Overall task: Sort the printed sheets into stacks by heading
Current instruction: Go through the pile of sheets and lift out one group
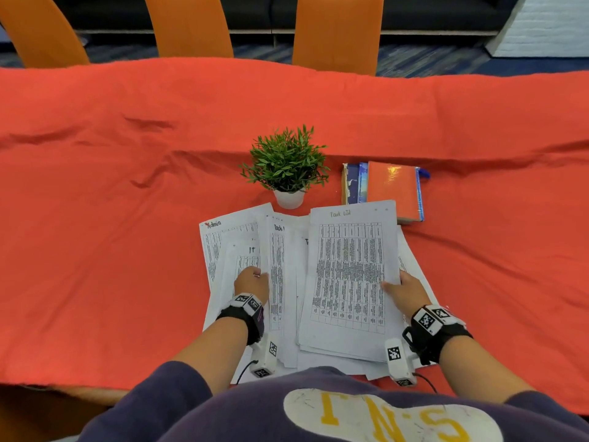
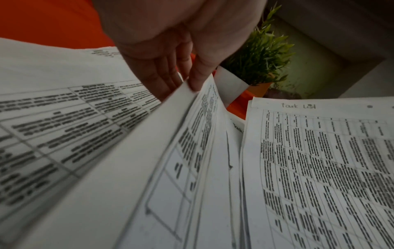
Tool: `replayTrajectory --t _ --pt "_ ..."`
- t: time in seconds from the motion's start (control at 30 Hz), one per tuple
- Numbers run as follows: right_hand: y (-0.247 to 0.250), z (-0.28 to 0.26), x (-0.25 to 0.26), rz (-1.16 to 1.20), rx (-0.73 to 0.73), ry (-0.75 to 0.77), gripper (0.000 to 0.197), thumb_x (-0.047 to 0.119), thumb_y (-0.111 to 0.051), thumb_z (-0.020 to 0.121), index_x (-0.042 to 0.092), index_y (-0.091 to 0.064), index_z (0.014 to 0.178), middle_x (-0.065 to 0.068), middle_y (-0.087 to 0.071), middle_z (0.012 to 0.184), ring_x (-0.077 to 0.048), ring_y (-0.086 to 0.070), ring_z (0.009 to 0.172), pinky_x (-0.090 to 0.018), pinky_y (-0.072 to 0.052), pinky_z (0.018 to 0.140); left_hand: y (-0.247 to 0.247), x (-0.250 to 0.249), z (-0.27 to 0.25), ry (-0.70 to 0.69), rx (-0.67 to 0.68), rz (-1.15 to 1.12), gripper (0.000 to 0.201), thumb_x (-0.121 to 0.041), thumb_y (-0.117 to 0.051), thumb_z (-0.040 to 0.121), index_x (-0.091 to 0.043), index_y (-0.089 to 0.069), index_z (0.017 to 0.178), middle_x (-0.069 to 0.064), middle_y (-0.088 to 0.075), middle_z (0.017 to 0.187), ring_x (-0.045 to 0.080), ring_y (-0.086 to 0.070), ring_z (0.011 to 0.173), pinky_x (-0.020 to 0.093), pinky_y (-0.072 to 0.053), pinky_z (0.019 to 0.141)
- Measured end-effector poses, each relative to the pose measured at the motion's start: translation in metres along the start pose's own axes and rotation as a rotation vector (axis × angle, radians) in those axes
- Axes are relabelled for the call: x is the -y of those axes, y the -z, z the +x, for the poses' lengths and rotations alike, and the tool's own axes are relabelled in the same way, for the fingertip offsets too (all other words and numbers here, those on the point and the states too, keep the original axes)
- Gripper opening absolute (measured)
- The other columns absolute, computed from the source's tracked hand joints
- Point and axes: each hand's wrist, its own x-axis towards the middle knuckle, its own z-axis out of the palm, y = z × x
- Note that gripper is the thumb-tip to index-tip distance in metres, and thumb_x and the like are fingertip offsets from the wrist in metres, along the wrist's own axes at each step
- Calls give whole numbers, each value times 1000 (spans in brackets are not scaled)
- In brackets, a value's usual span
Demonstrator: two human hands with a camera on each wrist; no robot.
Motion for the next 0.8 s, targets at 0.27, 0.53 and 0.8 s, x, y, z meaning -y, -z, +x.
replayTrajectory --t 0.27,0.53,0.8 --pt "8 5 -5 15 -4 -3 26 10 -59 90 7 -62 115 -10 -67 102 -29 -64 92 -38 -51 85 45 -20 -7 -303 -123 215 14 -5 -37 94 -11 -43 83 6 -52 69 21 -43 54 25 -33 51" --pt "26 14 0 75 -47 -19 34 7 -58 90 4 -57 124 -17 -65 117 -30 -63 101 -41 -49 92 135 -54 -27 -593 -377 159 11 -9 -48 92 -12 -57 98 21 -65 75 38 -60 68 42 -46 61" --pt "38 11 15 316 12 1 33 3 -58 89 17 -58 119 -11 -67 112 -30 -64 98 -48 -51 91 127 -80 -38 -472 -190 -399 25 -11 -51 95 -30 -52 80 -3 -65 78 11 -58 63 29 -48 61"
